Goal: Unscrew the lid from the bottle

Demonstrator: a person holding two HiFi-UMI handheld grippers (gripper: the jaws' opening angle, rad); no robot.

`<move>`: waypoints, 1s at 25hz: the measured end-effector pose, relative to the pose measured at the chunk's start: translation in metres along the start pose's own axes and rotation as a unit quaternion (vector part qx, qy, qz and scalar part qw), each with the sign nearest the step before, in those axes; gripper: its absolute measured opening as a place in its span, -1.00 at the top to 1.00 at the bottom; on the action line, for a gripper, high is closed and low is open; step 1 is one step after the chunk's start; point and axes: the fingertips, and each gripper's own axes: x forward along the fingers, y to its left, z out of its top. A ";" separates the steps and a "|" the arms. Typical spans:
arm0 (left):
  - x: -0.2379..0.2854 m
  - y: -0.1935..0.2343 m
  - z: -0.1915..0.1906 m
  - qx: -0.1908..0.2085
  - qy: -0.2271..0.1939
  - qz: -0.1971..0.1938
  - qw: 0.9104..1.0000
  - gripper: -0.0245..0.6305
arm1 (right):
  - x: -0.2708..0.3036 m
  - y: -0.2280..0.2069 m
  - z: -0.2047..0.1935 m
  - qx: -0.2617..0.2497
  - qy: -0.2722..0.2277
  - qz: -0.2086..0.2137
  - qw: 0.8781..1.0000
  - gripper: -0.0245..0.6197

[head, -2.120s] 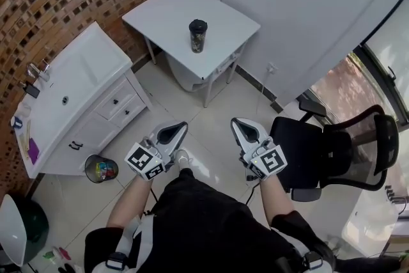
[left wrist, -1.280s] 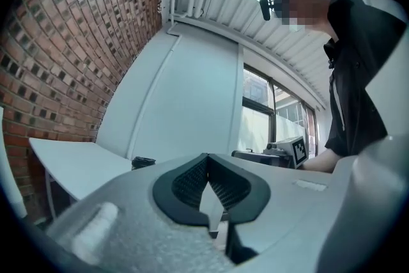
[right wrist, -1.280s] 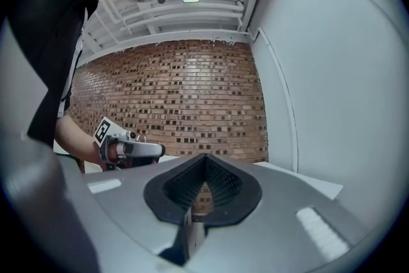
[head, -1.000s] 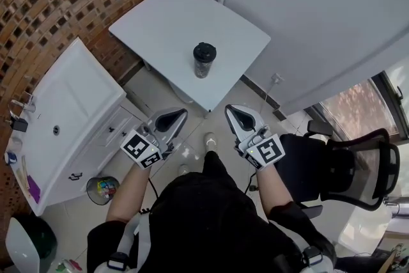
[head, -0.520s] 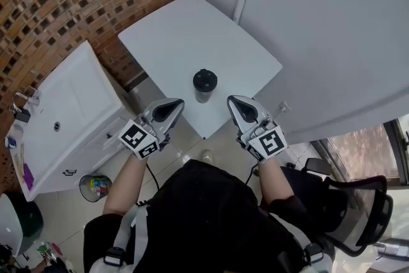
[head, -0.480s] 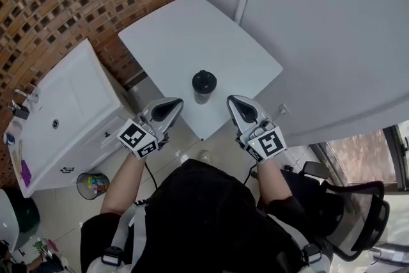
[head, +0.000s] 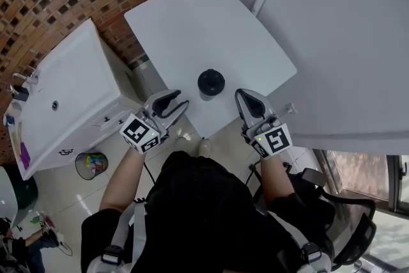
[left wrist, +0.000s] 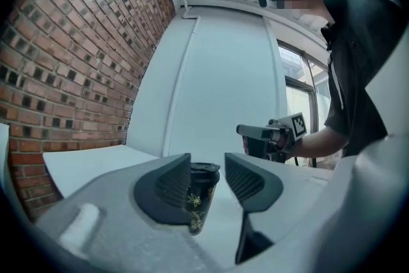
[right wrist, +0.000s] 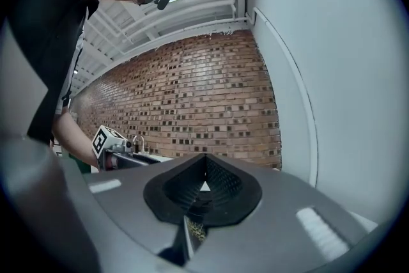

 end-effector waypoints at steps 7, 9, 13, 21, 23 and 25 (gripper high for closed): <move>0.036 0.018 -0.073 0.030 0.071 -0.017 0.997 -0.18 | 0.007 -0.018 -0.025 0.032 0.012 -0.028 0.999 0.90; 0.046 0.017 -0.098 0.051 0.098 -0.033 0.993 -0.18 | 0.006 -0.022 -0.037 0.044 0.010 -0.037 0.998 0.90; 0.060 0.025 -0.130 0.056 0.117 -0.051 0.990 -0.17 | 0.010 -0.025 -0.069 0.049 0.029 -0.044 0.997 0.90; 0.085 0.040 -0.161 0.035 0.121 -0.065 0.990 -0.17 | 0.007 -0.039 -0.099 0.065 0.043 -0.057 0.995 0.90; 0.090 0.041 -0.167 0.032 0.123 -0.070 0.989 -0.17 | 0.003 -0.041 -0.105 0.068 0.050 -0.059 0.995 0.90; 0.096 0.040 -0.169 0.034 0.122 -0.081 0.989 -0.17 | -0.001 -0.044 -0.110 0.071 0.054 -0.063 0.994 0.90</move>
